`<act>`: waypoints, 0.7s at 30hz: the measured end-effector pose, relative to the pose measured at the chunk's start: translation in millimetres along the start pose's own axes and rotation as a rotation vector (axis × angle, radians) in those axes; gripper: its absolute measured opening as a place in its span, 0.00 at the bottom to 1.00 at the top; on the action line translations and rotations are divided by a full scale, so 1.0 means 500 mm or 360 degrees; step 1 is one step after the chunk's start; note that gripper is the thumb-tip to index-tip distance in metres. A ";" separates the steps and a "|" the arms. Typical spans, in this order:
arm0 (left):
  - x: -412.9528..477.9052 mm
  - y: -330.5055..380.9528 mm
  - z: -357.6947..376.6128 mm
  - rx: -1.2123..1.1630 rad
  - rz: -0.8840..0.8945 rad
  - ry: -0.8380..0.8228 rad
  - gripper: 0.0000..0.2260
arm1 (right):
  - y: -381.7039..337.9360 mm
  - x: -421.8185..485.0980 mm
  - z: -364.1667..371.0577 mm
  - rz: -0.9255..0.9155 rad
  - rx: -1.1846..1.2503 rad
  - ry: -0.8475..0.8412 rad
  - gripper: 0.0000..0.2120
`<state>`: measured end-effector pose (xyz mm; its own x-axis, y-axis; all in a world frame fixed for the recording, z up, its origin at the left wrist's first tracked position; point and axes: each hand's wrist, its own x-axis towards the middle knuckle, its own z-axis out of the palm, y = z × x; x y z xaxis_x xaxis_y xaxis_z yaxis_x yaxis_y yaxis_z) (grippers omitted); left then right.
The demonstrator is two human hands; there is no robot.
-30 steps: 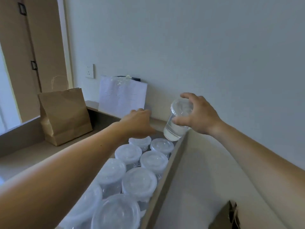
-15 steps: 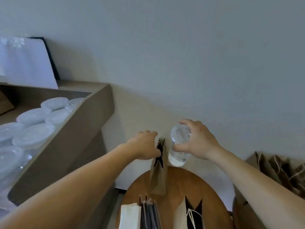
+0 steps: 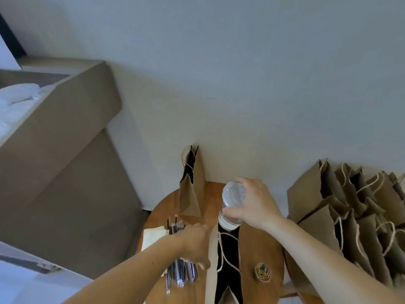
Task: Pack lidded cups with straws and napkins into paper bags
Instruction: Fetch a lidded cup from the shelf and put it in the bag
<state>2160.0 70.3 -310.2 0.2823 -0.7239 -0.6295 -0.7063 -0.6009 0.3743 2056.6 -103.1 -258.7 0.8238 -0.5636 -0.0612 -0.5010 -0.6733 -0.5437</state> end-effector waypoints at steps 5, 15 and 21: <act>0.001 0.013 0.097 -0.0055 -0.0154 -0.0102 0.42 | 0.002 -0.009 0.031 -0.0034 0.0036 -0.0001 0.44; 0.030 -0.005 0.118 -0.0779 -0.0404 0.0192 0.12 | 0.009 -0.055 0.011 -0.0170 -0.0091 -0.0203 0.44; 0.037 -0.016 0.120 -0.0931 -0.0415 0.0285 0.11 | 0.022 -0.095 0.010 -0.0468 -0.0462 -0.0607 0.44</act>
<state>2132.2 82.1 -365.7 0.5355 -0.5446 -0.6455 -0.1456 -0.8124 0.5647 2013.4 -81.3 -266.0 0.9503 -0.1557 -0.2694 -0.2439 -0.9105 -0.3340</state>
